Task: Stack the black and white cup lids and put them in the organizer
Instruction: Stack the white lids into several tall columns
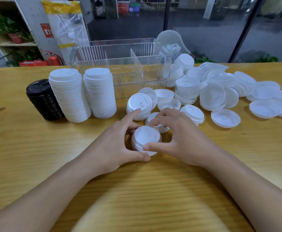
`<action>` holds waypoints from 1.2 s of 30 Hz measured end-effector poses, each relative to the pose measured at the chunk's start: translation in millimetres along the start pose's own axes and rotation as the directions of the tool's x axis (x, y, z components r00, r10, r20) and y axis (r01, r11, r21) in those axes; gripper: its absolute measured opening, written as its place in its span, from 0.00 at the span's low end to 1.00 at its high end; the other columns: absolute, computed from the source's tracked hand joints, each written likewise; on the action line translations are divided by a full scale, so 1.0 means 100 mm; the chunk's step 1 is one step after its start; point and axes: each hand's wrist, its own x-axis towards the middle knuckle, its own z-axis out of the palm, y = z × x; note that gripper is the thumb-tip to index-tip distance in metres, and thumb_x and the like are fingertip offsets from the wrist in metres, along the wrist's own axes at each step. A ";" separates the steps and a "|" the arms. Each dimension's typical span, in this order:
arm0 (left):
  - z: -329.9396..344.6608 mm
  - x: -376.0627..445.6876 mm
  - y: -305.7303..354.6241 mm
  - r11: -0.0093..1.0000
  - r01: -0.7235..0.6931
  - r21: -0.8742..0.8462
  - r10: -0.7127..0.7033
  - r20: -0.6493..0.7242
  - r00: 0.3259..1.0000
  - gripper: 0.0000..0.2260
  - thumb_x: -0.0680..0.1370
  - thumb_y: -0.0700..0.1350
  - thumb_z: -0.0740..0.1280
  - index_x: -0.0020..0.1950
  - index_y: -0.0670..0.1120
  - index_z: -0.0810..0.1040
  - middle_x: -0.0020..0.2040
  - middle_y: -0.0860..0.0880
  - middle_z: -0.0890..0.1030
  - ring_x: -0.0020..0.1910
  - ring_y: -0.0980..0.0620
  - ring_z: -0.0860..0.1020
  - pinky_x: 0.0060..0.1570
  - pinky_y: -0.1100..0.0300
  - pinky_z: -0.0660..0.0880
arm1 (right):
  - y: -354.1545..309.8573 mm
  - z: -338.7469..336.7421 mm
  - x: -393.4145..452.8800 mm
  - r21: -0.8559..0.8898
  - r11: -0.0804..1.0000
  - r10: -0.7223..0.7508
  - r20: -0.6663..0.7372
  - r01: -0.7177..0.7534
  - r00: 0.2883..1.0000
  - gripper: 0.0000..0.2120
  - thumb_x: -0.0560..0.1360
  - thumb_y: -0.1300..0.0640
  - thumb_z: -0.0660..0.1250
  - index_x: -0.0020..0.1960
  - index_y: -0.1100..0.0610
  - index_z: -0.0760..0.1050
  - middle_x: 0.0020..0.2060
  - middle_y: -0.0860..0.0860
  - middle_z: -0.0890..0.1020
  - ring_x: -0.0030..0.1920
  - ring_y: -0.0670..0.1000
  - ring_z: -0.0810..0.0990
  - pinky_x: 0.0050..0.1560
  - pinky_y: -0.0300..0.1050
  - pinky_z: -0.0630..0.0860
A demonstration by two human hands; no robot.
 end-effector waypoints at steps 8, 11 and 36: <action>-0.01 -0.01 0.01 0.994 -0.082 0.075 0.081 0.008 0.997 0.36 0.71 0.67 0.81 0.77 0.70 0.72 0.71 0.70 0.75 0.73 0.63 0.71 0.73 0.57 0.70 | 0.08 -0.11 0.03 0.122 0.990 0.090 -0.140 -0.073 0.986 0.21 0.74 0.32 0.74 0.62 0.42 0.84 0.56 0.38 0.80 0.58 0.40 0.77 0.55 0.34 0.71; -0.02 -0.02 -0.01 0.992 -0.087 0.089 0.086 0.012 0.996 0.33 0.73 0.65 0.80 0.76 0.70 0.72 0.71 0.70 0.76 0.73 0.62 0.71 0.71 0.59 0.70 | 0.20 -0.09 0.06 -0.007 0.994 0.104 -0.235 -0.108 0.967 0.19 0.80 0.39 0.73 0.66 0.46 0.84 0.55 0.41 0.78 0.56 0.41 0.75 0.58 0.40 0.71; -0.22 0.02 -0.10 1.000 -0.016 0.022 0.016 0.027 1.000 0.36 0.71 0.59 0.85 0.76 0.68 0.73 0.69 0.67 0.78 0.71 0.65 0.75 0.73 0.61 0.71 | 0.17 -0.09 0.03 -0.267 0.940 0.195 -0.087 -0.211 0.977 0.37 0.66 0.20 0.69 0.64 0.45 0.78 0.48 0.38 0.78 0.56 0.47 0.73 0.67 0.52 0.67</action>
